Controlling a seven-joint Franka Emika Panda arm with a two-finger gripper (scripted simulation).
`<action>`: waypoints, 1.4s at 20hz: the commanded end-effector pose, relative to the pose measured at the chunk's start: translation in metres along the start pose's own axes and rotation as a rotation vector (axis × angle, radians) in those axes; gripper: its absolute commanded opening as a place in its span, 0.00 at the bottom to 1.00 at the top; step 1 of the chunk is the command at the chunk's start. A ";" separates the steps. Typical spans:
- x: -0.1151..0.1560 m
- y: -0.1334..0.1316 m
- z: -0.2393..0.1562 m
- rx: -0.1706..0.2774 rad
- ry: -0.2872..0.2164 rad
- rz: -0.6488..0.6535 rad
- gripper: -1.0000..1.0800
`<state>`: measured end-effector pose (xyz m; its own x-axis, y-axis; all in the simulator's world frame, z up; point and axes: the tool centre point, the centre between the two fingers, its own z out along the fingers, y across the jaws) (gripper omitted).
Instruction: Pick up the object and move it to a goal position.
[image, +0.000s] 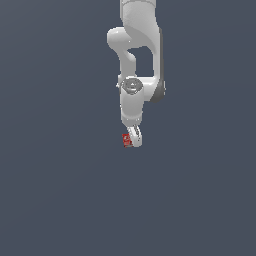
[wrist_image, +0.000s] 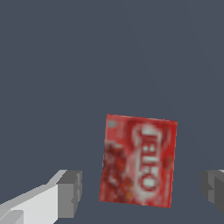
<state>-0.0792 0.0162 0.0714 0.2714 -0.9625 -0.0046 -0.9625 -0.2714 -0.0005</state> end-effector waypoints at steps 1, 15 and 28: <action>-0.001 0.003 0.002 0.000 0.002 0.039 0.96; -0.003 0.006 0.011 -0.001 0.004 0.090 0.96; -0.003 0.007 0.055 -0.001 0.004 0.094 0.96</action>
<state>-0.0874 0.0173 0.0191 0.1802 -0.9836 -0.0003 -0.9836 -0.1802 0.0014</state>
